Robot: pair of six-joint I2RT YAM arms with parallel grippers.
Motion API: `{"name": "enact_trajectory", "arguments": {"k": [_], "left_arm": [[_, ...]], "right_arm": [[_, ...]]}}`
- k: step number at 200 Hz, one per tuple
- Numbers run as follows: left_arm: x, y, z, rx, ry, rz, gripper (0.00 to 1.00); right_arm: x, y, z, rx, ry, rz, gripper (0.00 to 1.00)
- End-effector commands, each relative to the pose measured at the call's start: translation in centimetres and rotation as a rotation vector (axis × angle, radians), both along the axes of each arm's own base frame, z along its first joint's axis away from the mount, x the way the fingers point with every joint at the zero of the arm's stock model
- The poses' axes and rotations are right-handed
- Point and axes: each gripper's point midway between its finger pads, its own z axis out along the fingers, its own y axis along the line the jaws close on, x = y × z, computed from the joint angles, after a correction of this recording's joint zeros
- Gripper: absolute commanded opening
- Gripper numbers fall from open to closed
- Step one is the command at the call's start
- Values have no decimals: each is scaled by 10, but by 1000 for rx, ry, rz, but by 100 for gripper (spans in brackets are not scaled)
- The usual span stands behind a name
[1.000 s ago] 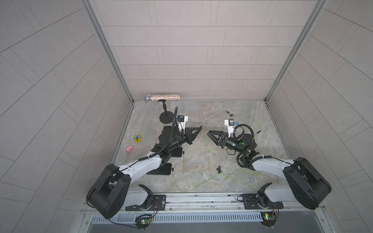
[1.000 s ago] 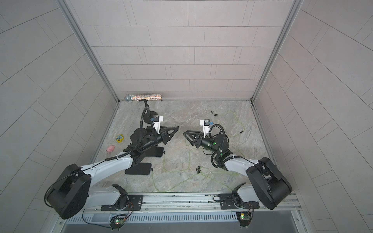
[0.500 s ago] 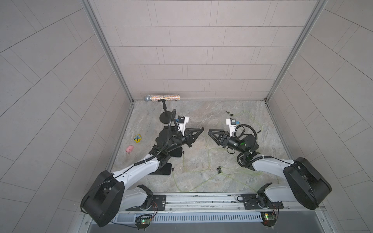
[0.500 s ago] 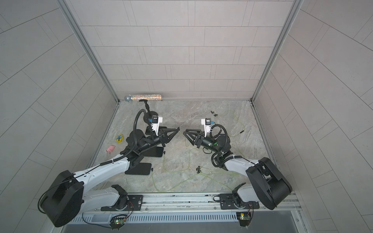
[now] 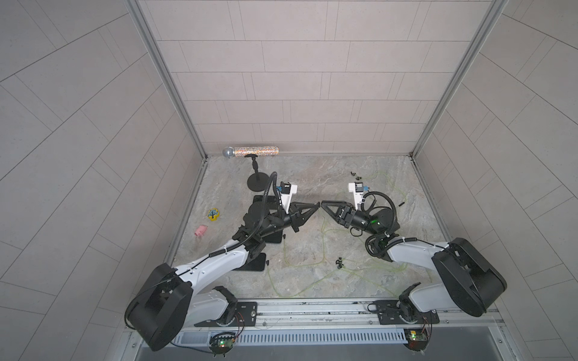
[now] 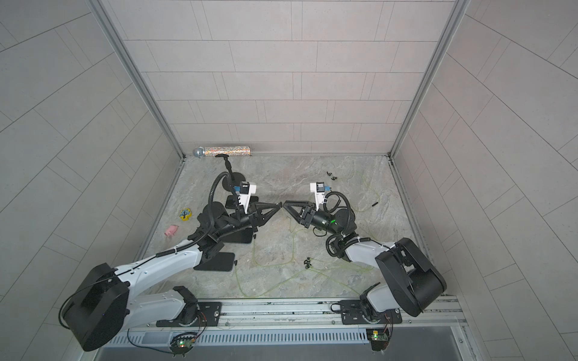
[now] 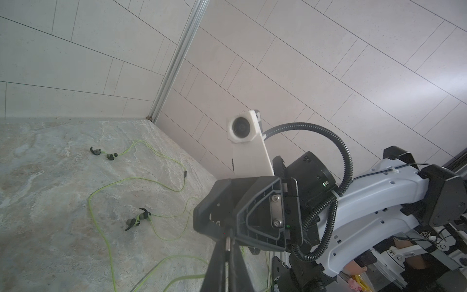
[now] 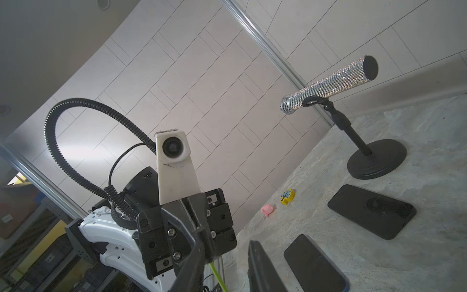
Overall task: Plug wired earphones into phones
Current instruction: Pick up the wired earphone from the center of the board.
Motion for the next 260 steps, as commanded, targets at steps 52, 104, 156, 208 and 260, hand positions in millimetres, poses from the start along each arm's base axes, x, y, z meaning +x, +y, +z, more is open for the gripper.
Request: {"name": "enact_trajectory", "arguments": {"k": [52, 104, 156, 208, 260], "left_arm": [[-5, -4, 14, -34, -52, -33, 0], [-6, -7, 18, -44, -44, -47, 0], [-8, -6, 21, -48, -52, -45, 0], [-6, -2, 17, -41, -53, -11, 0], [7, 24, 3, 113, -31, 180, 64]], "right_arm": [[-14, 6, 26, 37, -86, 64, 31], [-17, 10, 27, 33, -94, 88, 24], [-18, 11, 27, 31, -92, 93, 13], [-18, 11, 27, 30, -96, 91, 0], [-8, 9, 9, -47, -76, 20, 0]]}}
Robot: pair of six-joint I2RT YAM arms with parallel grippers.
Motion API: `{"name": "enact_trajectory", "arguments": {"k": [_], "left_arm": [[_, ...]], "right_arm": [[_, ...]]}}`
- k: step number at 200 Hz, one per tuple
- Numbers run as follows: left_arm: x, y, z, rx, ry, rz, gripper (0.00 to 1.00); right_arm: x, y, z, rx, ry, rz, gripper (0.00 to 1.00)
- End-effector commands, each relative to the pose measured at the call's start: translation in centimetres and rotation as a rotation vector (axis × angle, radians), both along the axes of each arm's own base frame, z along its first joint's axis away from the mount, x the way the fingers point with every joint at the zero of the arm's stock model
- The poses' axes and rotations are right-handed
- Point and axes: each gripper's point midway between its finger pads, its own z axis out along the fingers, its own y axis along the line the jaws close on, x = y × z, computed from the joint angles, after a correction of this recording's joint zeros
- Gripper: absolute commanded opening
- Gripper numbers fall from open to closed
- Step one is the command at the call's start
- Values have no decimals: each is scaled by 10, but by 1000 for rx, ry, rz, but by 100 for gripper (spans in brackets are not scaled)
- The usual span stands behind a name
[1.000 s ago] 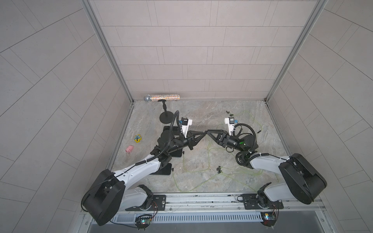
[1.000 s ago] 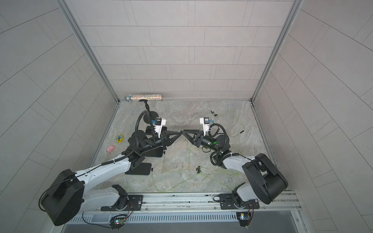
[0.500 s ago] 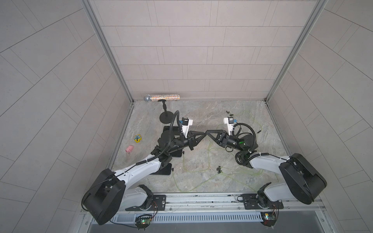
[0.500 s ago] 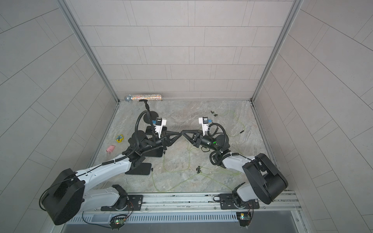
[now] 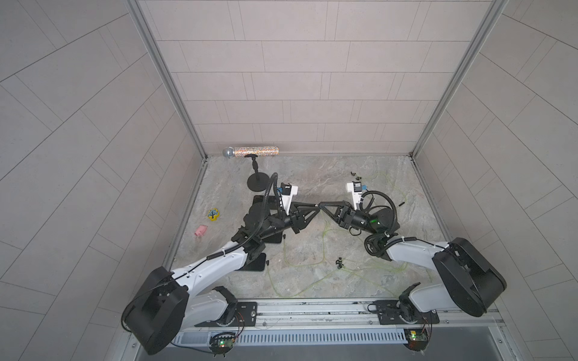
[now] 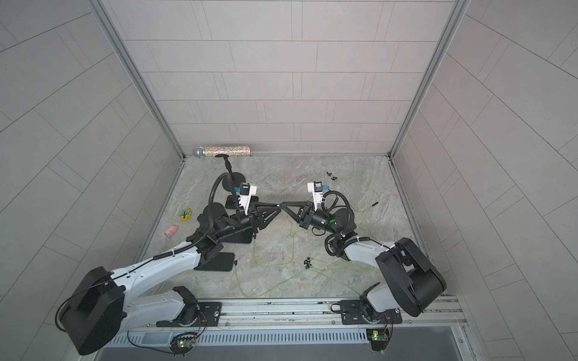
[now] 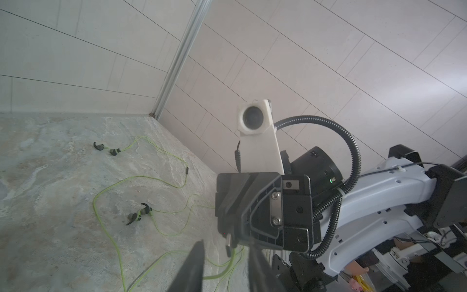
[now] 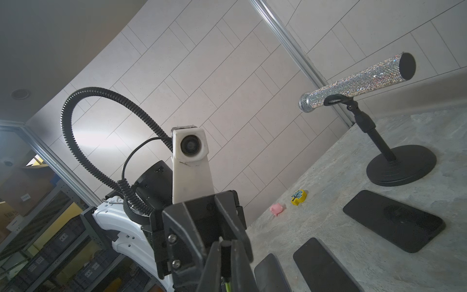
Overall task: Plug wired earphones into phones
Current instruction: Pick up the wired earphone from the center of the board.
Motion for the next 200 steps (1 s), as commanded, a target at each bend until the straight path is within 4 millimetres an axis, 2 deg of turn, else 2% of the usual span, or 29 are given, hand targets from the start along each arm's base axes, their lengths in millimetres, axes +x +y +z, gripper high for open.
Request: {"name": "enact_trajectory", "arguments": {"k": [1, 43, 56, 78, 98, 114, 138, 162, 200], "left_arm": [[8, 18, 4, 81, -39, 128, 65], [24, 72, -5, 220, -6, 430, 99], [30, 88, -12, 266, 36, 525, 100], [40, 104, -22, 318, 131, 632, 100], [54, 120, -31, 364, 195, 756, 100], [66, 142, -41, 419, 294, 902, 100], [78, 160, -60, 488, 461, 1047, 98], [91, 170, -88, 507, 629, 1144, 93], [110, 178, -126, 397, 881, 1250, 92]], "right_arm": [[1, 0, 1, -39, -33, -33, 0], [25, -17, -39, -254, 17, -242, 0], [31, -25, -50, -326, 27, -314, 0], [38, -36, -64, -402, 48, -396, 0], [42, -38, -75, -432, 67, -424, 0], [45, -38, -82, -449, 75, -440, 0], [48, -40, -93, -481, 84, -466, 0], [50, -39, -102, -503, 92, -474, 0], [51, -37, -115, -539, 97, -488, 0]]}}
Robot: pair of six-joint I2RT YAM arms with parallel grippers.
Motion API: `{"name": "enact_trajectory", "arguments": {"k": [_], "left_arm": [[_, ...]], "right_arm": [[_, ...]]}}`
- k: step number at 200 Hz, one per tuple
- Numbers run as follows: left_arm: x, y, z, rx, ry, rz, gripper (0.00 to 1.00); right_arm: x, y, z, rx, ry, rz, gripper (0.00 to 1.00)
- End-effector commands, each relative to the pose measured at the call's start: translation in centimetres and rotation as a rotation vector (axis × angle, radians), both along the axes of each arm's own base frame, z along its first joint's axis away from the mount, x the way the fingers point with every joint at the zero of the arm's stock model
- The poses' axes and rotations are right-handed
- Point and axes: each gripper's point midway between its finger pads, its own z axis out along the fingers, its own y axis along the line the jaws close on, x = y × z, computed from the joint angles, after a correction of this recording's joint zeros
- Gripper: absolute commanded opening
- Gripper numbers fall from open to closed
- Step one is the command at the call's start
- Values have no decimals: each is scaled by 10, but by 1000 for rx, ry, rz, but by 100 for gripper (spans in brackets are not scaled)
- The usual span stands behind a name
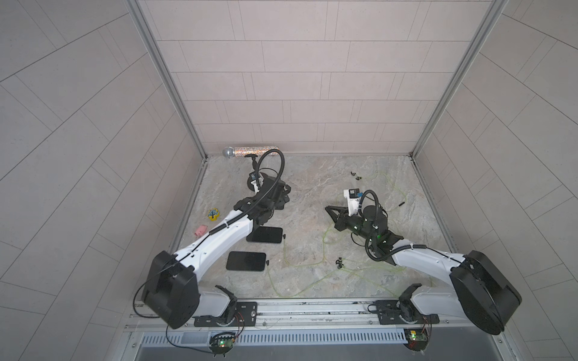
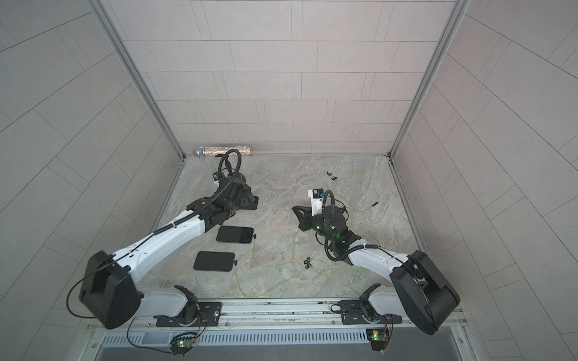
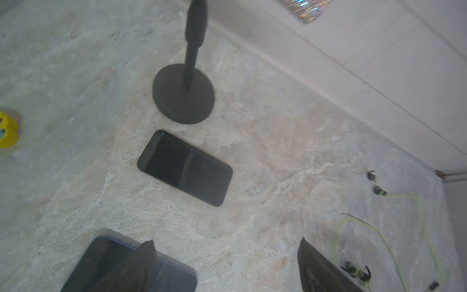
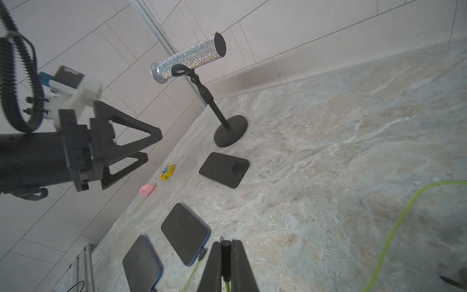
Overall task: Plug wired earphones into phones
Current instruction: Pick up the wired earphone from the center of the board, then pick up the phone at the center of the board.
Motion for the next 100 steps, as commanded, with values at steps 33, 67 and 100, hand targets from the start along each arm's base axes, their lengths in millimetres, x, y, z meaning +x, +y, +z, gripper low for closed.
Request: {"name": "enact_trajectory", "arguments": {"k": [33, 67, 100], "left_arm": [[9, 18, -35, -124, 122, 319, 95], [22, 19, -56, -156, 168, 441, 99], [34, 17, -78, -191, 241, 521, 100]], "right_arm": [[1, 4, -17, -41, 7, -8, 0], [0, 9, -20, -39, 14, 4, 0], [-1, 10, -20, -44, 11, 2, 0]]}}
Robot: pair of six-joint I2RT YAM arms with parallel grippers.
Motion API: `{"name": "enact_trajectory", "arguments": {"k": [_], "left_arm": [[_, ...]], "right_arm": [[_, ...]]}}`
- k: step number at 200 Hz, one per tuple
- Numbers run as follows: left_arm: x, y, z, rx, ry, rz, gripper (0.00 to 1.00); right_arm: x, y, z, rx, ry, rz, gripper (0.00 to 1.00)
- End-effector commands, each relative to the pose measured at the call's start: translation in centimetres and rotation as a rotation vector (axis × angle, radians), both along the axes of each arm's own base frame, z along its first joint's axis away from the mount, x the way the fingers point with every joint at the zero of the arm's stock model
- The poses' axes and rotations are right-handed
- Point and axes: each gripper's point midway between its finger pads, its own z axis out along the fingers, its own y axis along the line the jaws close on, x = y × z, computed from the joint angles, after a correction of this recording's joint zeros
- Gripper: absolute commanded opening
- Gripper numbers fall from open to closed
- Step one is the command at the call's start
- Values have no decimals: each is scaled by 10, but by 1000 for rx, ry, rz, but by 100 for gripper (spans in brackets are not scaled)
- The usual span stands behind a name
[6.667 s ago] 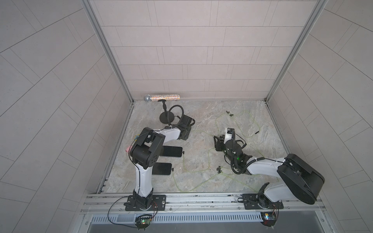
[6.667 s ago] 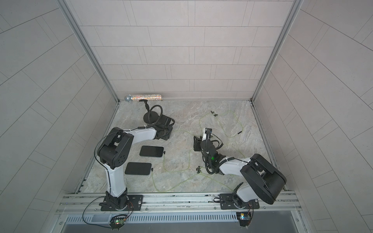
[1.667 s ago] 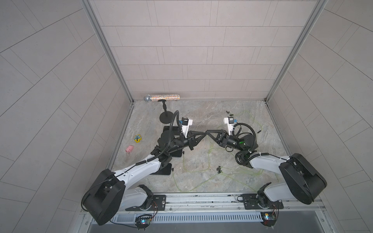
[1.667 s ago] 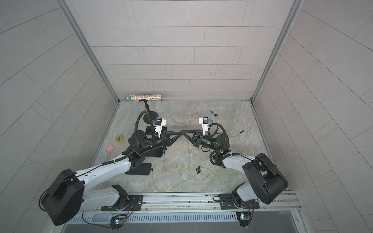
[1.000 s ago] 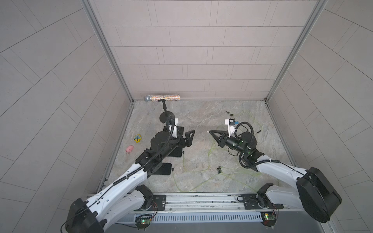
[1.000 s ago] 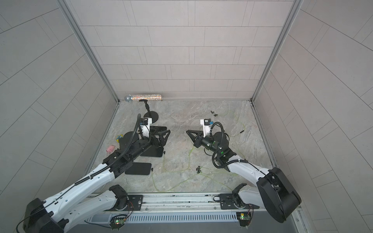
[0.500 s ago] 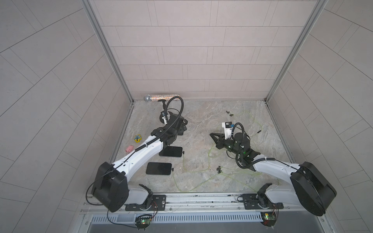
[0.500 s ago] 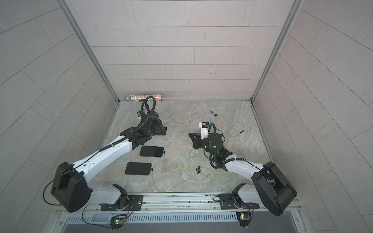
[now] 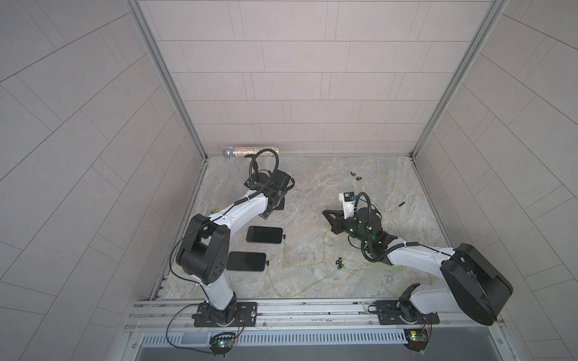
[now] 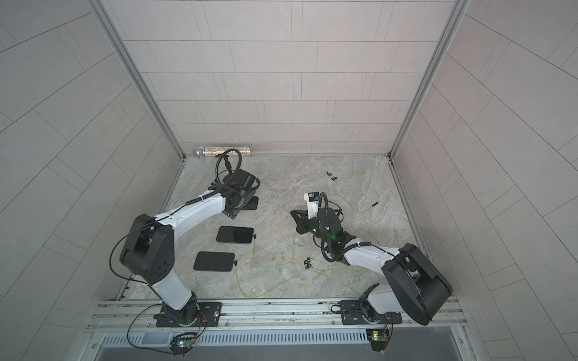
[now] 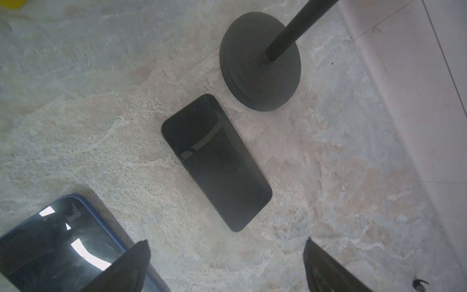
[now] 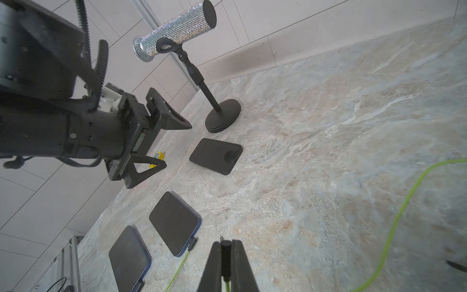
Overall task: Plug wired earphones into phones
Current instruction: Pick up the phone at the center of the board.
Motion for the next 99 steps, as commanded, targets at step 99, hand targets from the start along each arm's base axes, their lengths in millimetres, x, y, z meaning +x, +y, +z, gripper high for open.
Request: {"name": "enact_trajectory", "arguments": {"k": [99], "left_arm": [[34, 16, -60, -43, 256, 161, 100]], "right_arm": [[-1, 2, 4, -10, -32, 0, 0]]}}
